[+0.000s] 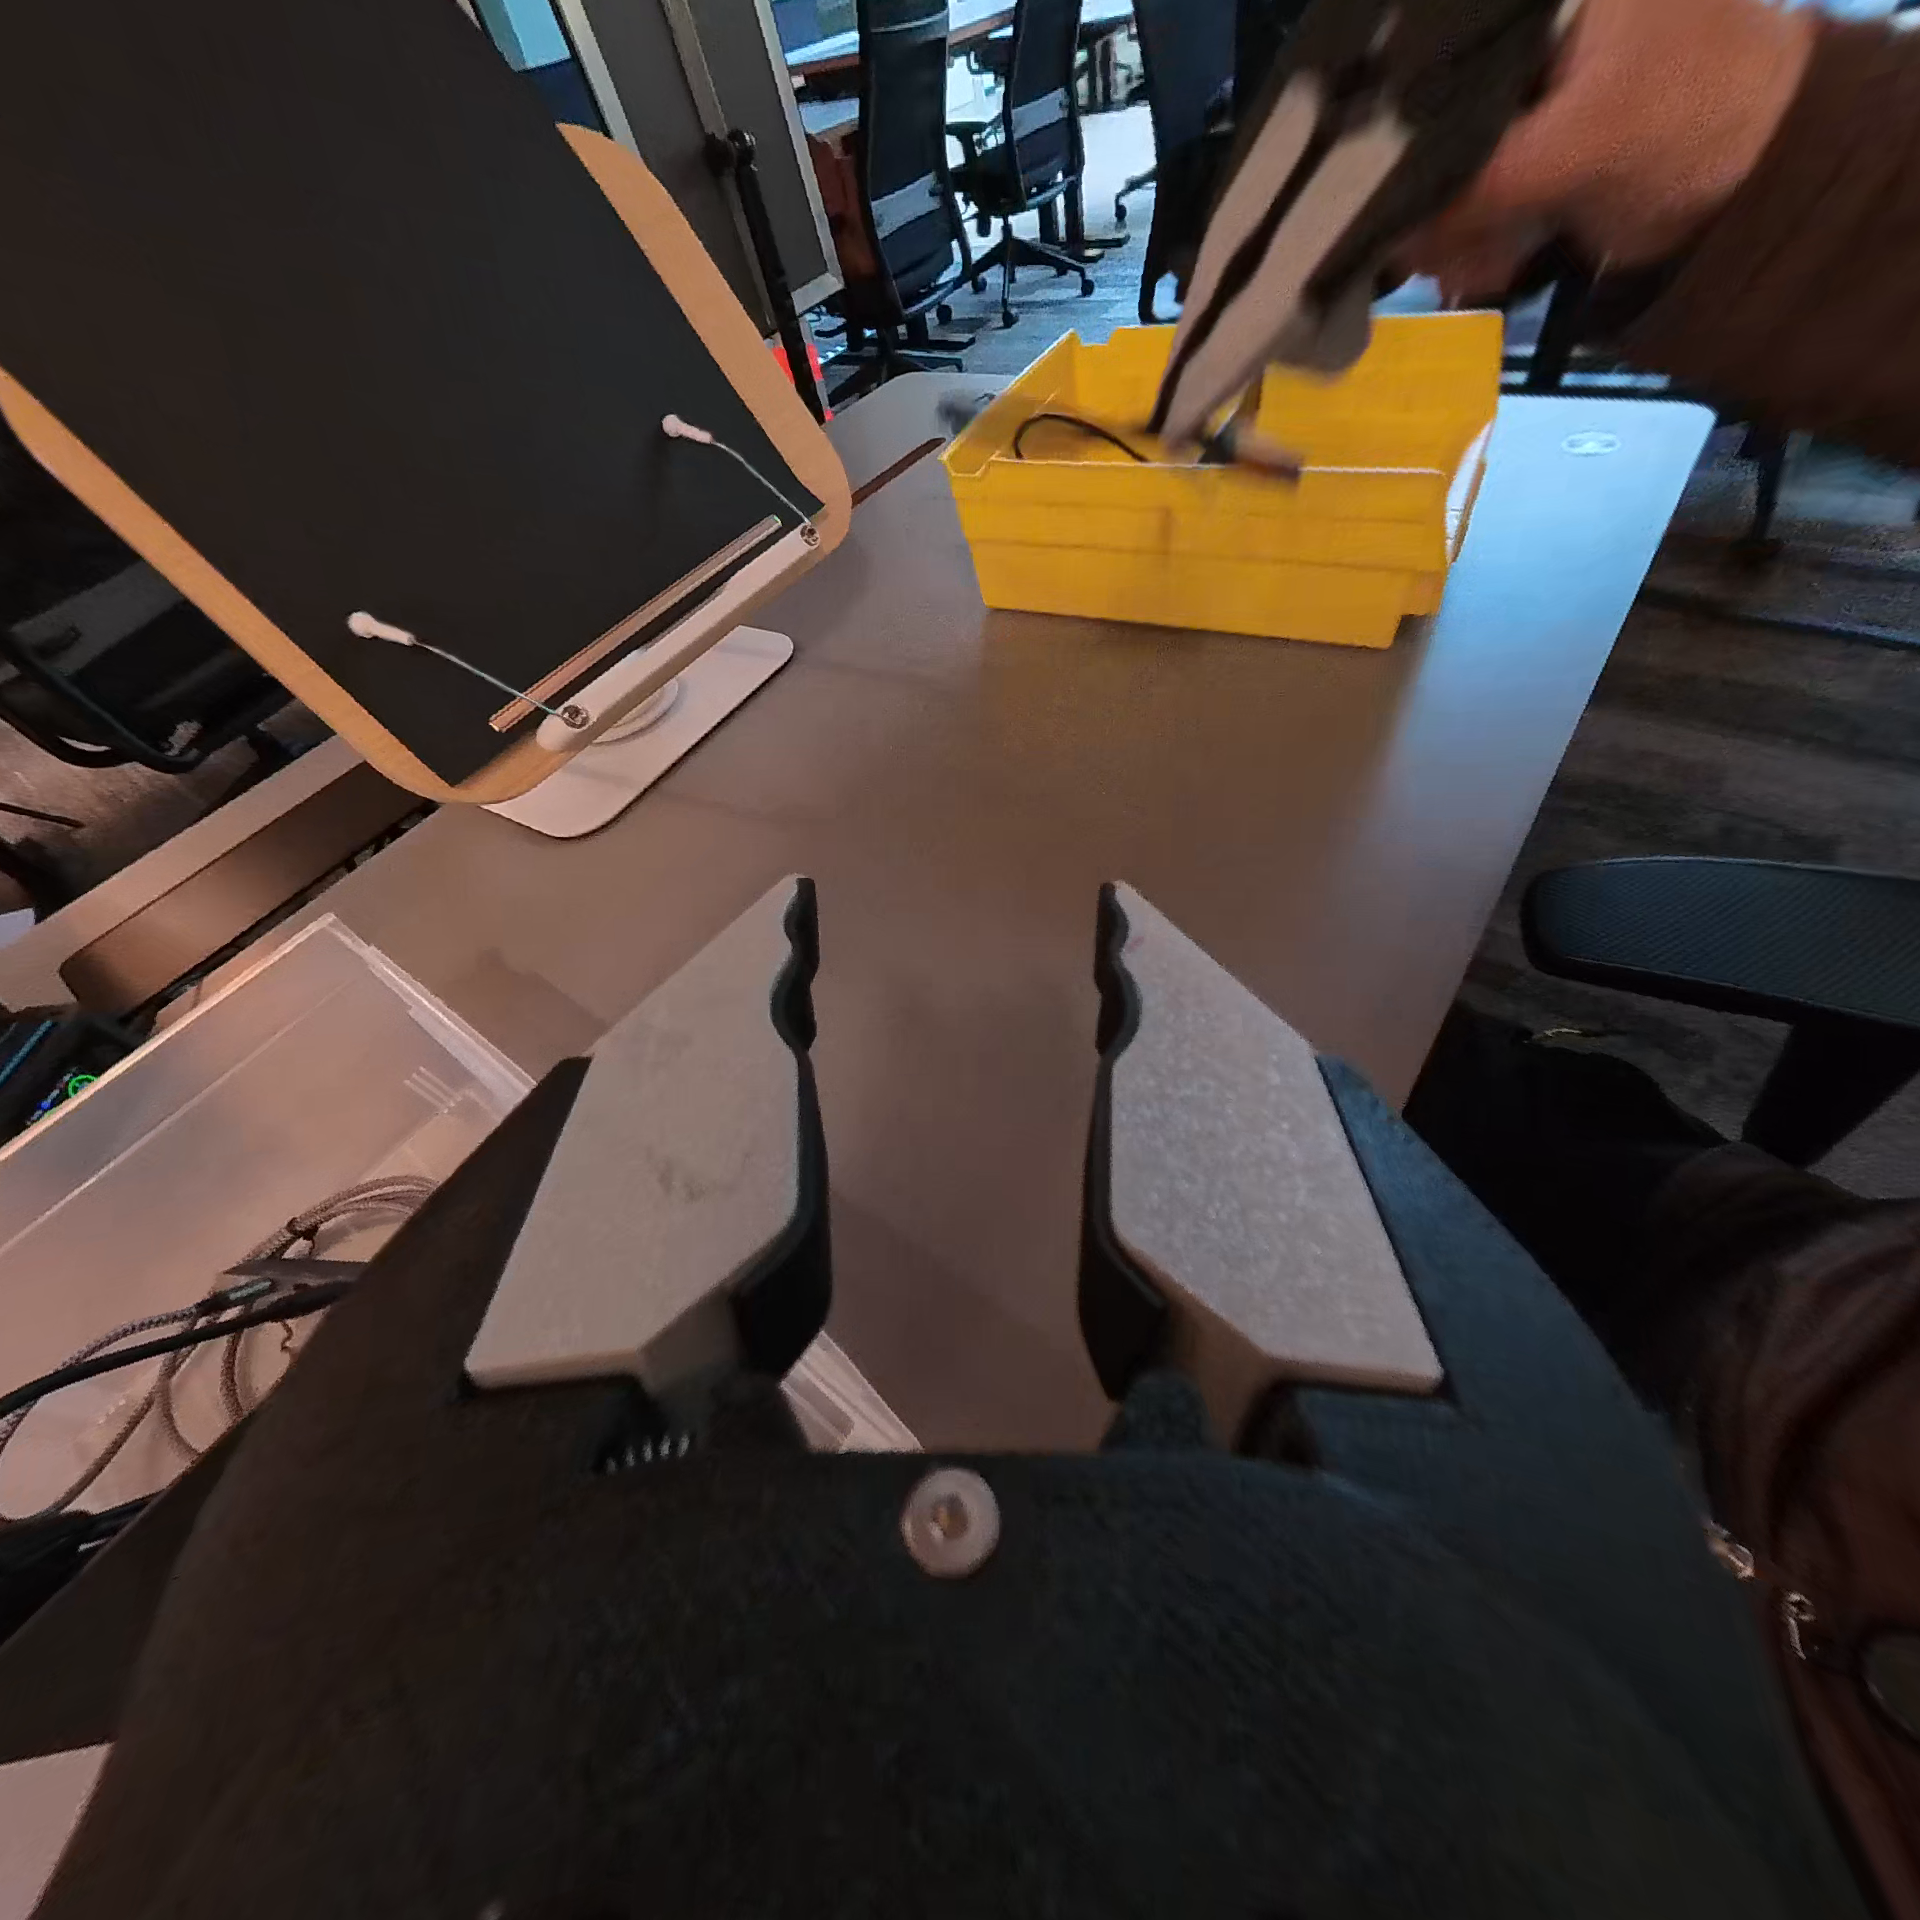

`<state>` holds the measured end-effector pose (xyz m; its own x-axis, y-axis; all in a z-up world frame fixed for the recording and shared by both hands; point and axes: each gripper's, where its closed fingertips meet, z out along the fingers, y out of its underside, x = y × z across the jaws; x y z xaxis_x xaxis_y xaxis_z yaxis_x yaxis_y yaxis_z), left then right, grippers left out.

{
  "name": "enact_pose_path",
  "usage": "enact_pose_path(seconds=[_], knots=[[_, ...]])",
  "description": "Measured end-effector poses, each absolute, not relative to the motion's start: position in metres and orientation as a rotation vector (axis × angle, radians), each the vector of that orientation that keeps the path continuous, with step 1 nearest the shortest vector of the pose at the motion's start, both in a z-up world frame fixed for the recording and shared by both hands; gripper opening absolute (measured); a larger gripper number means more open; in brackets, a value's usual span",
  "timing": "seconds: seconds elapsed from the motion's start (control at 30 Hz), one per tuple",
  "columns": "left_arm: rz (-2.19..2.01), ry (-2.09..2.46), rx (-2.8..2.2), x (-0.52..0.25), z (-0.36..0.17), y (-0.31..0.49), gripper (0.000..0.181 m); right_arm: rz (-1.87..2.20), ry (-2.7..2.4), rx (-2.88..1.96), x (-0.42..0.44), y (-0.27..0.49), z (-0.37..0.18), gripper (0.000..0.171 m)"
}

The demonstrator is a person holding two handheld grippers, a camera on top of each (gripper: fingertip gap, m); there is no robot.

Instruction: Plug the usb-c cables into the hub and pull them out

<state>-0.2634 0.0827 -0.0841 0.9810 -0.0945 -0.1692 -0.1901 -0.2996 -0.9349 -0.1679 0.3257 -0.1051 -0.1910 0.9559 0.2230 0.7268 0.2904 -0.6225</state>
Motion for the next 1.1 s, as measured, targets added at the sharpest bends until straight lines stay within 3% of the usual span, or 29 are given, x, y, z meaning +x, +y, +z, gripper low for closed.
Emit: enact_pose_path(seconds=[0.13,0.27,0.37,0.5,0.67,0.83,0.97,1.1], knots=[[0.084,0.217,-1.884,-0.261,-0.087,0.088,0.052,0.295,-1.849,-1.648,-0.097,0.403,-0.085,0.001],[0.091,0.177,-1.884,-0.261,-0.085,0.093,0.054,0.144,-1.815,-1.763,-0.07,0.444,-0.131,0.002],[0.128,0.165,-1.868,-0.261,-0.078,0.09,0.057,0.097,-1.735,-1.804,-0.072,0.458,-0.152,0.019],[0.233,0.138,-1.903,-0.276,-0.082,0.079,0.061,0.376,-1.662,-1.695,-0.112,0.417,-0.122,0.029],[0.316,0.054,-1.966,-0.311,-0.093,0.061,0.064,0.69,-1.824,-1.447,-0.185,0.311,-0.103,0.044],[0.326,-0.113,-1.981,-0.351,-0.101,0.039,0.063,0.837,-1.995,-1.316,-0.264,0.237,-0.165,0.043],[0.279,-0.195,-1.966,-0.367,-0.109,0.033,0.06,0.881,-2.065,-1.303,-0.309,0.226,-0.226,0.041],[0.272,-0.237,-1.968,-0.382,-0.125,0.041,0.059,0.95,-2.059,-1.299,-0.331,0.235,-0.25,0.047]])
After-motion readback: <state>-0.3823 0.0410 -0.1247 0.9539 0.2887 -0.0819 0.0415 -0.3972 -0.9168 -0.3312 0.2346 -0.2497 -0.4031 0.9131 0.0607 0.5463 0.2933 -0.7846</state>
